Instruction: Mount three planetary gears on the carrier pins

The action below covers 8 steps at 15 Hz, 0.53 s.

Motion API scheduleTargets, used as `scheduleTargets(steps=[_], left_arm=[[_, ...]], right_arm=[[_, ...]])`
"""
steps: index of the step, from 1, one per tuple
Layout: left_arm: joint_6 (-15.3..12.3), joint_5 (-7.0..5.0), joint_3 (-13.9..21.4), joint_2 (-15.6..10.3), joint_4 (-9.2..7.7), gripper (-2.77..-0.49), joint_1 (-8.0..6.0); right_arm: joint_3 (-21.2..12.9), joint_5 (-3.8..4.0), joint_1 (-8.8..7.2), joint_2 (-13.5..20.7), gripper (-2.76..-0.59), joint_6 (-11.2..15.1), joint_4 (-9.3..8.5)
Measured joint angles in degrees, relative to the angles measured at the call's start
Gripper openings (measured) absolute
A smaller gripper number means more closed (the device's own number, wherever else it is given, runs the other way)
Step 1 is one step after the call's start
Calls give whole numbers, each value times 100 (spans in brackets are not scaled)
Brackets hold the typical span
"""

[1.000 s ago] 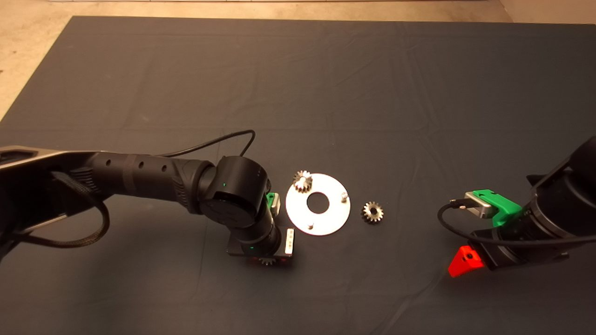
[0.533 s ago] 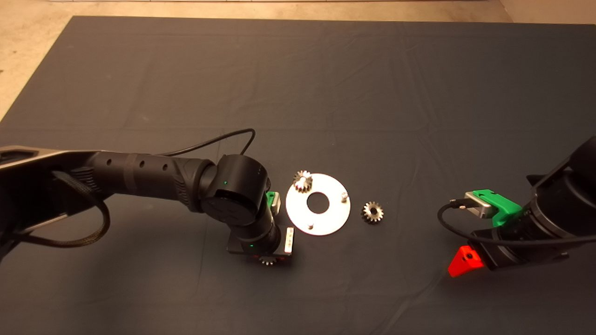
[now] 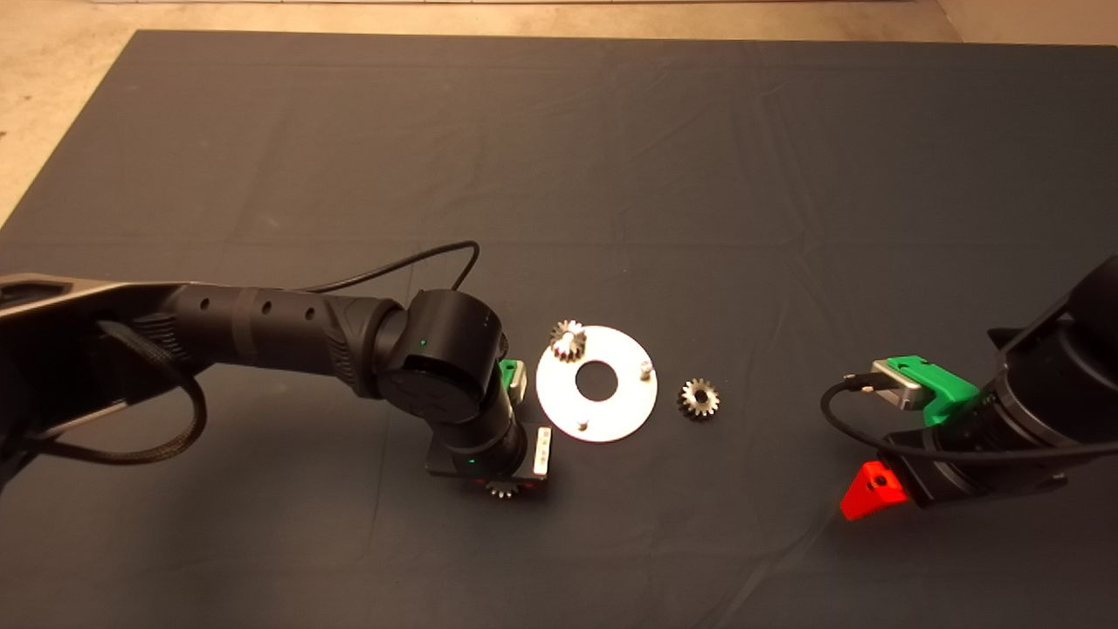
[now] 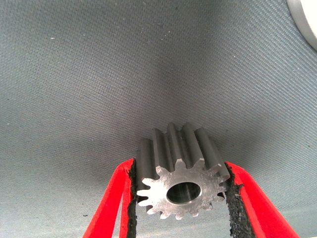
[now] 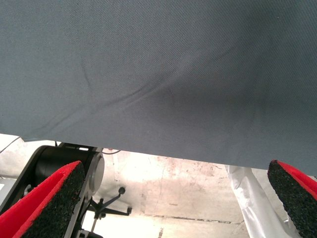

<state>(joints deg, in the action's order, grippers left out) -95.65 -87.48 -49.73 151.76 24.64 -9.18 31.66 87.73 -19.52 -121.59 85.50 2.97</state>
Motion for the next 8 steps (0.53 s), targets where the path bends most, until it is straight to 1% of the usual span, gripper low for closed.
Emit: scheduleTargets(steps=[8], left_arm=[[-5, -19, 15, 17, 2, -243, 1]], right_arm=[[0, 1, 0, 0, -60, 0, 0]])
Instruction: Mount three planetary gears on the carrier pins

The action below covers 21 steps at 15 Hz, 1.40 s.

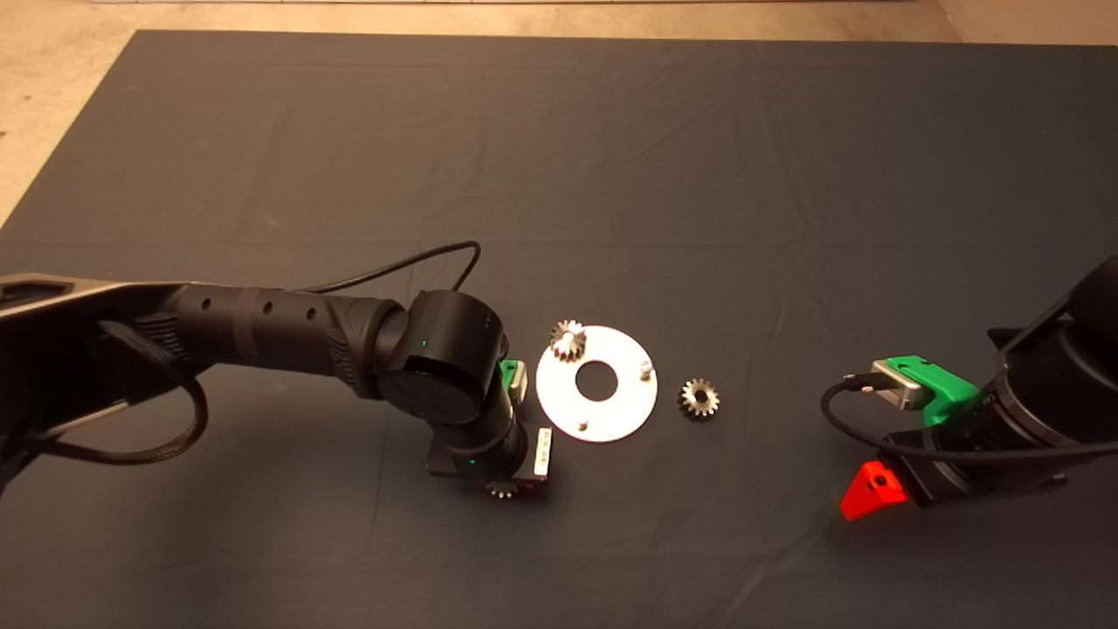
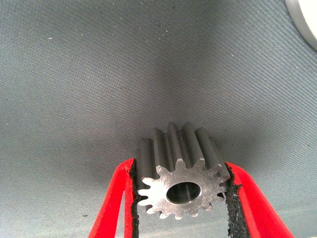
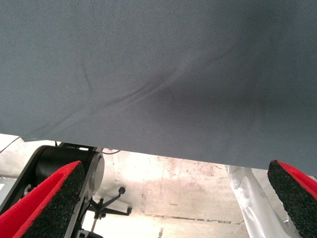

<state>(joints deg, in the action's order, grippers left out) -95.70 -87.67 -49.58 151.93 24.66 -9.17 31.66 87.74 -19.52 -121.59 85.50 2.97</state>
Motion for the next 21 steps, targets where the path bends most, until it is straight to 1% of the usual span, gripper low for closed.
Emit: scheduleTargets(steps=[2, 5, 10, 11, 12, 14, 16, 18, 21], left_arm=[[7, -9, 7, 41, 2, -243, 11], [29, 13, 7, 91, 4, -244, 27], [33, 16, 5, 99, 2, -244, 22], [30, 16, 5, 110, 0, -244, 2], [30, 19, 5, 112, 0, -244, -56], [27, 17, 2, 111, 0, -244, -232], [26, 16, -61, 157, 0, -244, -339], [24, 16, -144, 274, -6, -244, -408], [24, 16, -390, 563, -46, -245, -544]], right_arm=[[-3, -2, 0, 0, -60, 0, 0], [-18, 2, 0, 0, -60, 0, 0], [-21, -2, 0, 0, -60, 0, 0], [-21, 0, 0, 0, -60, 0, -2], [-21, -2, 0, 0, -60, 0, 0], [-21, 0, 0, 0, -60, 0, 0], [-22, 1, 0, 0, -60, 0, 0], [-22, -2, 0, 0, -60, -1, 0], [-22, 0, 0, 1, -60, 0, 0]])
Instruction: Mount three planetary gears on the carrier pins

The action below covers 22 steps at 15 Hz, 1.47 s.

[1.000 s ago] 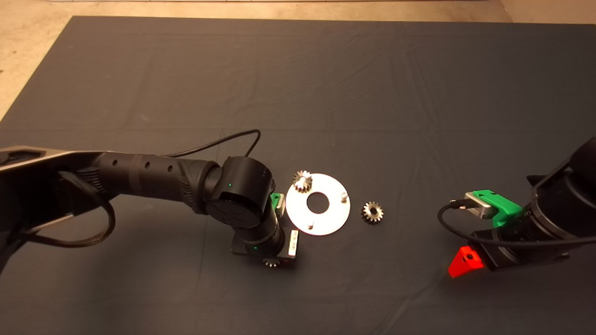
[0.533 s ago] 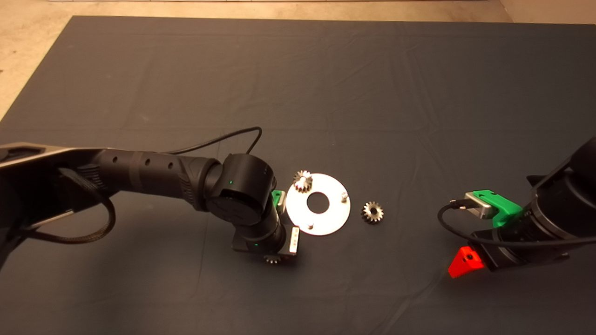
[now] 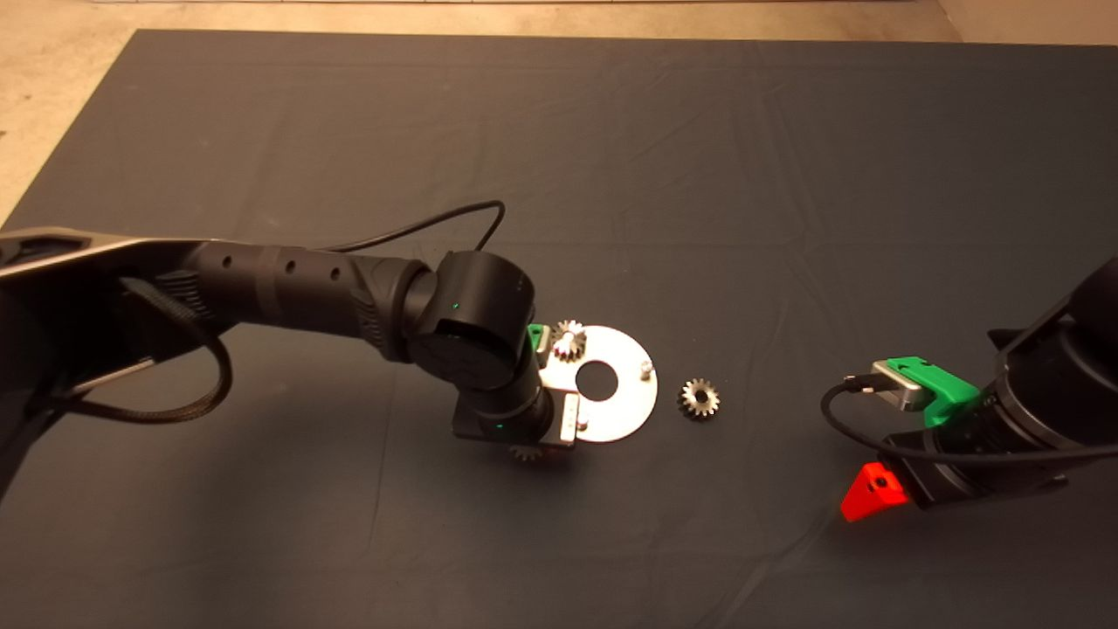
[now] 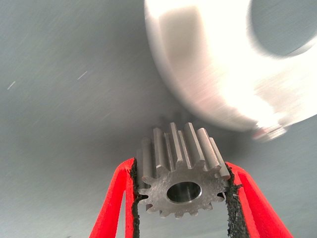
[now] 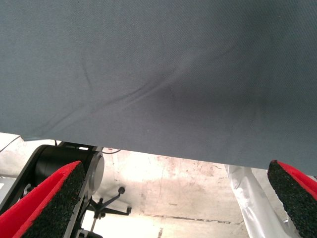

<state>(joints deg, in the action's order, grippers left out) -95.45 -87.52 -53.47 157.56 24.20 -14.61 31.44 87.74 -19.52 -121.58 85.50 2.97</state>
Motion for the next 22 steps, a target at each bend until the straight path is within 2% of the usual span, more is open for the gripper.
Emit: scheduleTargets(steps=[3, 6, 12, 19, 22], left_arm=[[9, 6, -210, 266, -44, -245, -69], [17, -40, -313, 360, -140, -245, -101], [17, -57, -377, 435, -235, -245, -183], [17, -29, -443, 408, -347, -245, -183], [17, -22, -457, 386, -455, -245, -275]], right_arm=[[0, -2, 0, -1, -60, 0, 0], [0, -2, 0, 0, -60, 0, 0], [0, 0, 0, 0, -60, 0, 0], [0, 0, 0, 0, -60, 0, 0], [0, 0, 0, 2, -60, 0, 0]])
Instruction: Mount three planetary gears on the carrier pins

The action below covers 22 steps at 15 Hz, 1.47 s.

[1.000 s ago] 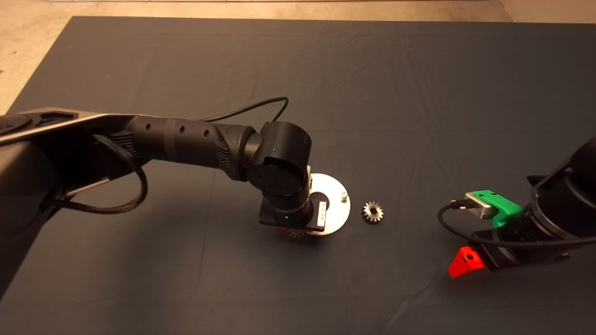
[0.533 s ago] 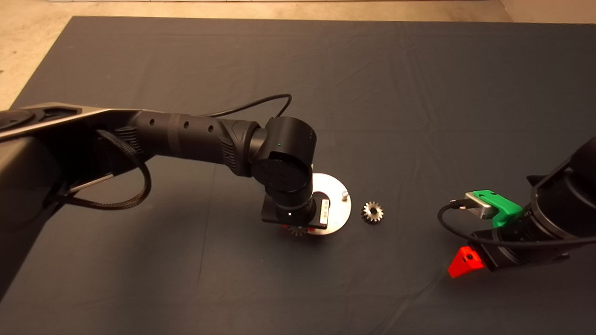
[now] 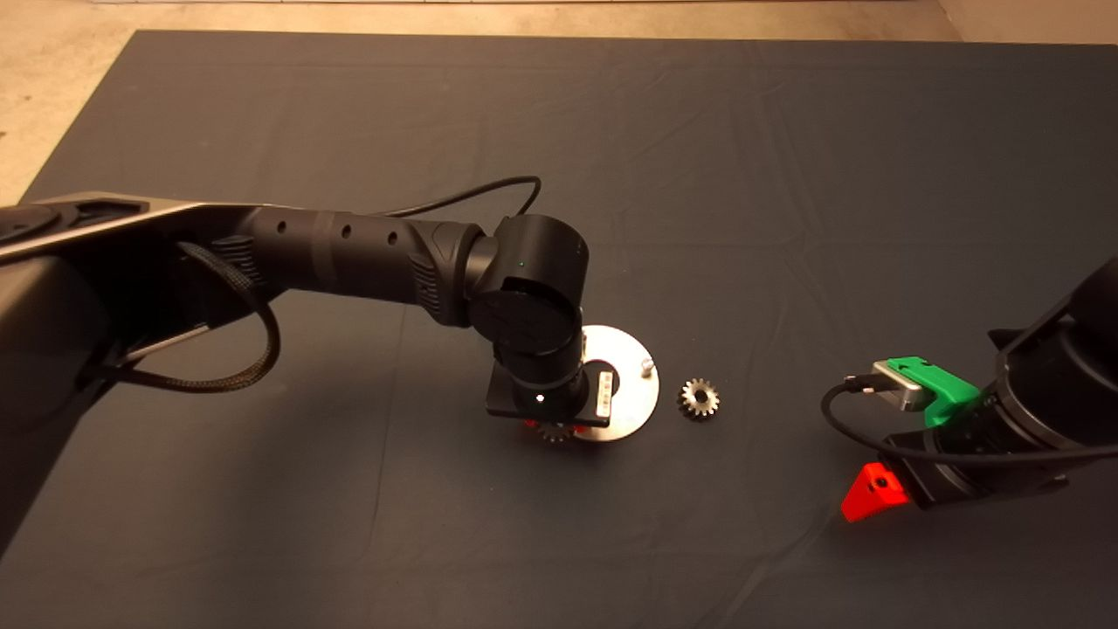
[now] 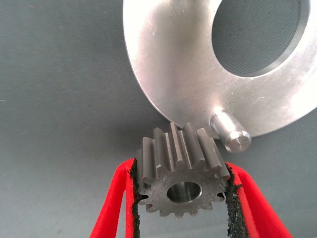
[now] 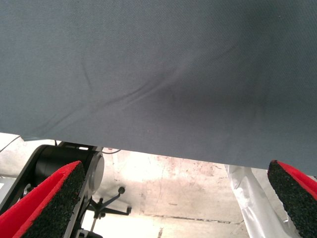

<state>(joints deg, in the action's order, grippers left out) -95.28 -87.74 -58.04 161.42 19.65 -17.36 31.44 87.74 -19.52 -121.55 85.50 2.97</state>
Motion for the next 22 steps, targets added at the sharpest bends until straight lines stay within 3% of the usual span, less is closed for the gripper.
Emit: scheduleTargets(steps=[3, 6, 12, 18, 22], left_arm=[[0, 11, 0, 2, -100, -245, -202], [0, 20, 0, 7, -188, -245, -265], [0, 22, -39, 95, -387, -246, -269], [6, 26, -250, 412, -440, -246, -269], [19, 23, -343, 494, -450, -246, -269]], right_arm=[[0, -1, 0, -1, -60, 0, 0], [0, -2, 0, -2, -60, 0, 0], [0, 0, 0, -2, -60, 0, 0], [0, 0, 0, -2, -60, 0, 0], [0, -2, 0, 0, -60, 0, 0]])
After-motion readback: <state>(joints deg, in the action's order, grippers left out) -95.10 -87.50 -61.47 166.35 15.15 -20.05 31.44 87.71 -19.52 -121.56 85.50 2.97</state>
